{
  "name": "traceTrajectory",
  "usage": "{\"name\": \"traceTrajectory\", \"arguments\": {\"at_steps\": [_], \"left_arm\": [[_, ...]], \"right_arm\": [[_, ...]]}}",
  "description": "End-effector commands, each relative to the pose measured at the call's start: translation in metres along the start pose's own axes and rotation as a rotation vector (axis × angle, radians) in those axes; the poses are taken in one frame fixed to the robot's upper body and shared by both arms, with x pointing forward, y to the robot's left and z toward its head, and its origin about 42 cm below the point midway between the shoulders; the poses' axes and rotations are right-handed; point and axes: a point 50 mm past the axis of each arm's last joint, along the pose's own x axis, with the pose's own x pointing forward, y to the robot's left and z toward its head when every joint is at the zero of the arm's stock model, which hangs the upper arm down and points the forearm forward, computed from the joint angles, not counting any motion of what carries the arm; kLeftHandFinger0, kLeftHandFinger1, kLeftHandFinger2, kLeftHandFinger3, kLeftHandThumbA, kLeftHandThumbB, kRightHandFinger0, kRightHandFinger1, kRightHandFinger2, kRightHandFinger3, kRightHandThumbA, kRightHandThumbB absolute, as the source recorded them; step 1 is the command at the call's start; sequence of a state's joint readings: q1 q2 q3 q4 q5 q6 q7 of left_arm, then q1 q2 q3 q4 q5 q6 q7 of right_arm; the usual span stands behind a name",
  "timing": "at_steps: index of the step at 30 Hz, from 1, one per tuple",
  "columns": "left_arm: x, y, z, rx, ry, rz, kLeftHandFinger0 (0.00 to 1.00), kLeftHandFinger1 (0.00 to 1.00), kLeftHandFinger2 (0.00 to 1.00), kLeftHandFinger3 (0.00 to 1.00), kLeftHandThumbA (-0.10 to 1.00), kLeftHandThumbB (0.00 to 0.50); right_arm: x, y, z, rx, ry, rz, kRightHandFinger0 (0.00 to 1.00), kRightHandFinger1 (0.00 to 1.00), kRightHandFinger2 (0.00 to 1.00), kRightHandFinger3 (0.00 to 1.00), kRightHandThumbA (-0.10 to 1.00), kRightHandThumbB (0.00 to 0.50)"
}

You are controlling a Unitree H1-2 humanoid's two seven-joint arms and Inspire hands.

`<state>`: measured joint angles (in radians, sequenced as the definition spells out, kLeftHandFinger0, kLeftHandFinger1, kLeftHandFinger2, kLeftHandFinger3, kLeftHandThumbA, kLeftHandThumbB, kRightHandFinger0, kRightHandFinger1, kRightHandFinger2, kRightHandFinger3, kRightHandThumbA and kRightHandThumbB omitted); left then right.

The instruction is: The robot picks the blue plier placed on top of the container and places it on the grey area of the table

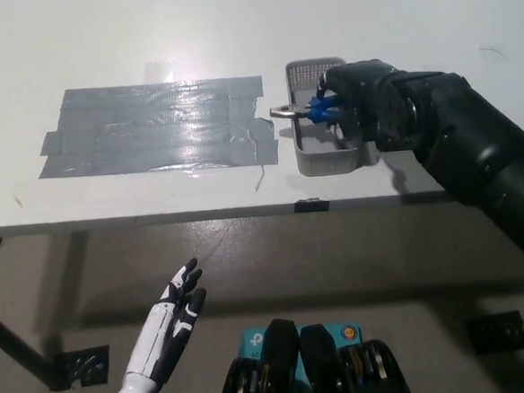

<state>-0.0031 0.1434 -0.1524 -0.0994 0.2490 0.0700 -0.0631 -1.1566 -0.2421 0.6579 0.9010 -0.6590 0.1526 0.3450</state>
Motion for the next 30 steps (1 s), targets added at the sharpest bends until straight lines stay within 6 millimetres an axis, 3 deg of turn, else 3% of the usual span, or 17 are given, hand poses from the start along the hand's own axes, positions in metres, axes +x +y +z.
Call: {"name": "traceTrajectory", "arguments": {"at_steps": [1, 3, 6, 9, 11, 13, 14, 15, 17, 18, 20, 22, 24, 27, 30], "left_arm": [[0.004, 0.008, 0.013, 0.024, -0.054, 0.011, 1.0, 1.0, 1.0, 1.0, 1.0, 0.347], [0.005, 0.008, 0.012, 0.024, -0.059, 0.013, 1.0, 1.0, 1.0, 1.0, 1.0, 0.346], [0.004, 0.009, 0.011, 0.03, -0.062, 0.014, 1.0, 1.0, 1.0, 1.0, 1.0, 0.339], [0.005, 0.009, 0.01, 0.023, -0.055, 0.009, 1.0, 1.0, 1.0, 1.0, 1.0, 0.348], [0.005, 0.008, 0.011, 0.019, -0.053, 0.008, 1.0, 1.0, 1.0, 1.0, 1.0, 0.361], [0.006, 0.009, 0.012, 0.012, -0.053, 0.009, 1.0, 1.0, 1.0, 1.0, 1.0, 0.36], [0.006, 0.009, 0.012, 0.015, -0.06, 0.011, 1.0, 1.0, 1.0, 1.0, 1.0, 0.35], [0.007, 0.009, 0.012, 0.024, -0.06, 0.01, 1.0, 1.0, 1.0, 1.0, 1.0, 0.35], [0.008, 0.01, 0.012, 0.03, -0.068, 0.013, 1.0, 1.0, 1.0, 1.0, 1.0, 0.338], [0.008, 0.01, 0.012, 0.029, -0.071, 0.014, 1.0, 1.0, 1.0, 1.0, 1.0, 0.338], [0.009, 0.011, 0.012, 0.032, -0.068, 0.01, 1.0, 1.0, 1.0, 1.0, 1.0, 0.348], [0.009, 0.011, 0.013, 0.037, -0.064, 0.011, 1.0, 1.0, 1.0, 1.0, 1.0, 0.349], [0.009, 0.011, 0.013, 0.037, -0.066, 0.009, 1.0, 1.0, 1.0, 1.0, 1.0, 0.342], [0.009, 0.01, 0.015, 0.039, -0.064, 0.006, 1.0, 1.0, 1.0, 1.0, 1.0, 0.344], [0.009, 0.01, 0.015, 0.041, -0.065, 0.002, 1.0, 1.0, 1.0, 1.0, 1.0, 0.352]], "right_arm": [[-0.004, -0.034, -0.009, -0.069, -0.011, -0.161, 0.18, 0.61, 0.89, 0.5, -0.1, 0.222], [-0.005, -0.036, -0.012, -0.068, -0.015, -0.174, 0.24, 0.64, 0.88, 0.54, -0.1, 0.217], [-0.005, -0.037, -0.015, -0.069, -0.02, -0.185, 0.21, 0.57, 0.78, 0.46, -0.1, 0.213], [-0.007, -0.039, -0.018, -0.061, -0.027, -0.202, 0.19, 0.58, 0.81, 0.49, -0.1, 0.202], [-0.008, -0.041, -0.02, -0.055, -0.025, -0.209, 0.2, 0.63, 0.87, 0.44, -0.1, 0.194], [-0.008, -0.046, -0.019, -0.056, -0.017, -0.218, 0.19, 0.6, 0.82, 0.44, -0.1, 0.181], [-0.009, -0.05, -0.018, -0.05, -0.014, -0.223, 0.15, 0.56, 0.8, 0.62, -0.1, 0.177], [-0.009, -0.054, -0.017, -0.048, -0.015, -0.228, 0.14, 0.55, 0.79, 0.62, -0.1, 0.179], [-0.009, -0.064, -0.016, -0.05, -0.026, -0.252, 0.09, 0.44, 0.67, 0.52, -0.1, 0.185], [-0.01, -0.068, -0.015, -0.051, -0.032, -0.262, 0.08, 0.44, 0.67, 0.49, -0.1, 0.187], [-0.011, -0.081, -0.011, -0.055, -0.047, -0.298, 0.07, 0.5, 0.78, 0.34, -0.1, 0.192], [-0.015, -0.097, -0.004, -0.047, -0.056, -0.338, 0.09, 0.55, 0.83, 0.32, -0.1, 0.223], [-0.018, -0.105, 0.002, -0.055, -0.073, -0.371, 0.14, 0.63, 0.89, 0.51, -0.1, 0.211], [-0.019, -0.118, 0.014, -0.08, -0.11, -0.422, 0.18, 0.69, 1.0, 0.92, -0.1, 0.206], [-0.019, -0.126, 0.026, -0.089, -0.145, -0.444, 0.16, 0.63, 0.94, 0.9, -0.1, 0.22]]}}
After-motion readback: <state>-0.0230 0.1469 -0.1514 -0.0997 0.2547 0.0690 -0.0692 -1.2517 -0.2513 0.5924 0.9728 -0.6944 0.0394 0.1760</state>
